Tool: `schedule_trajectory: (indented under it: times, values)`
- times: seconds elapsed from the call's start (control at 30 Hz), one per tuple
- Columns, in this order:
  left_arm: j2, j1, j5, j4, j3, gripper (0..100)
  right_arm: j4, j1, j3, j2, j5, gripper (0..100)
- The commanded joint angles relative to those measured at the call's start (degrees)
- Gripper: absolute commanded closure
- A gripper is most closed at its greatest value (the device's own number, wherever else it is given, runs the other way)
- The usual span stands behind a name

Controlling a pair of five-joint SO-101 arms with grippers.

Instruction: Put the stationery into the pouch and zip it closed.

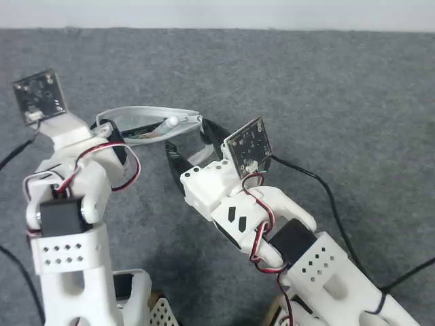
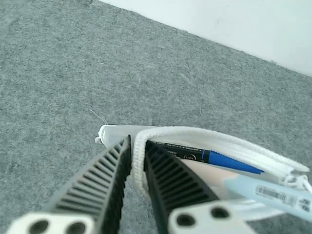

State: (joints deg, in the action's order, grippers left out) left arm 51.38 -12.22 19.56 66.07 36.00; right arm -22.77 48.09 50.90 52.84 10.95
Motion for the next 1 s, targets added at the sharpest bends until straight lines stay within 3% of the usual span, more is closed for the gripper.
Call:
schedule_trajectory:
  times: [0.0, 0.27, 0.47, 0.67, 0.7, 0.97]
  values:
    - [-2.02, 0.35, 0.88, -0.88, -1.19, 99, 3.47, 0.57, -0.7, 2.07, 0.62, 73.5]
    - [-1.93, 0.35, 0.88, -0.88, -1.19, 99, 7.6, 0.57, -0.7, 1.71, 0.62, 73.6]
    - [-1.93, 0.35, 0.79, -0.79, -1.19, 99, 14.9, 0.57, -0.7, -6.55, 0.62, 74.2]
    - [-2.2, 0.09, 0.79, -0.7, -1.1, 99, 21.41, -0.84, -0.7, -11.21, 0.44, 99.8]
    - [-2.2, 0.09, 0.79, -0.62, -1.01, 99, 21.49, -0.92, -0.7, -11.38, 0.0, 99.0]
    - [-1.93, 0.09, 0.7, -0.97, -0.31, 99, 19.12, -0.57, 0.18, -11.56, -15.21, 99.3]
